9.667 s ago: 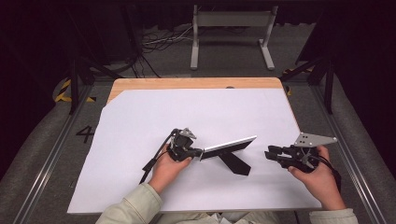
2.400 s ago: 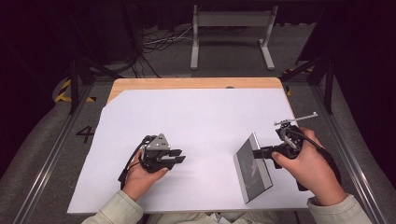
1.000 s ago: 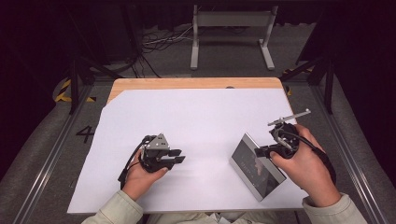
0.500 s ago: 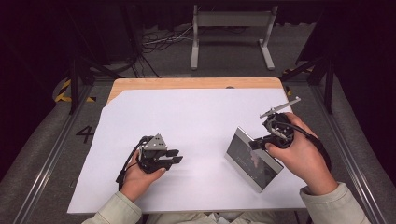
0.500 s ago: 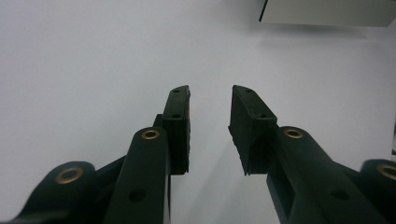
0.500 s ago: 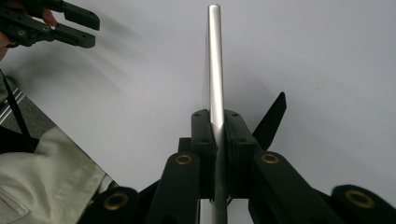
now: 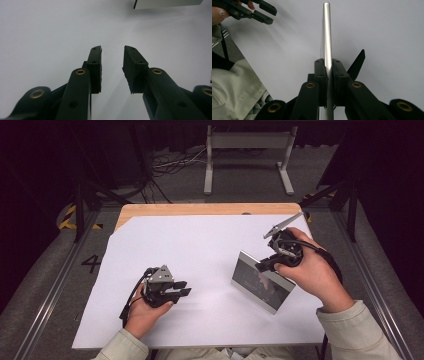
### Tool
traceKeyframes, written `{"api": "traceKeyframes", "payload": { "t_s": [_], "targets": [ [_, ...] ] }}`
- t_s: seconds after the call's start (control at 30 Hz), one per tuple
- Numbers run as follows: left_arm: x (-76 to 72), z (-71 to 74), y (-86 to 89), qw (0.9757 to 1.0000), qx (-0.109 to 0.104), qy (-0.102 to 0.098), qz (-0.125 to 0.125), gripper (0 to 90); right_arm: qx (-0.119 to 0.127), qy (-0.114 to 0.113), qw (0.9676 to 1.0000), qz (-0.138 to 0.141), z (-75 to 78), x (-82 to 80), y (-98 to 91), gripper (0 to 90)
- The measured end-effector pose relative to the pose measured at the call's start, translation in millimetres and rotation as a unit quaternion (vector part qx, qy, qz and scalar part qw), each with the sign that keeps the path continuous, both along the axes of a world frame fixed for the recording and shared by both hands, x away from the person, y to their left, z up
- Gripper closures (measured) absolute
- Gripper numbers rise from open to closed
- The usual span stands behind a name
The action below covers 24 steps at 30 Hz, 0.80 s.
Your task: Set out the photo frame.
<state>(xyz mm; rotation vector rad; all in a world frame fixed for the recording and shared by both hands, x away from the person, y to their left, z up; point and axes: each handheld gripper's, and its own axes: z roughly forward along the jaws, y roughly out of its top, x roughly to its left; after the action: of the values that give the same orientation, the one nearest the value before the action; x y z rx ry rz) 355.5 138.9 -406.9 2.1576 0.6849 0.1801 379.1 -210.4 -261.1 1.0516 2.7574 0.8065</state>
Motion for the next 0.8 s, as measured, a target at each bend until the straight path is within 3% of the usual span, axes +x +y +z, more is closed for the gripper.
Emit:
{"api": "traceKeyframes", "payload": {
  "t_s": [0.27,0.5,0.8],
  "targets": [
    [-4.4,-0.7,8.8,0.9999,-0.003,0.0,0.016,69.0,-0.003,-0.008,0.9984,0.057,1.8,17.1,13.5,84.8],
    [-6.4,-1.2,13.3,0.9997,-0.006,0.003,0.023,69.2,-0.003,-0.009,0.995,0.1,0.6,30.6,24.4,84.8],
    [-4.8,-1.9,12.4,0.9997,-0.005,0.006,0.022,69.1,-0.011,-0.003,0.987,0.16,-1.7,41.1,36.0,84.8]
  ]
}}
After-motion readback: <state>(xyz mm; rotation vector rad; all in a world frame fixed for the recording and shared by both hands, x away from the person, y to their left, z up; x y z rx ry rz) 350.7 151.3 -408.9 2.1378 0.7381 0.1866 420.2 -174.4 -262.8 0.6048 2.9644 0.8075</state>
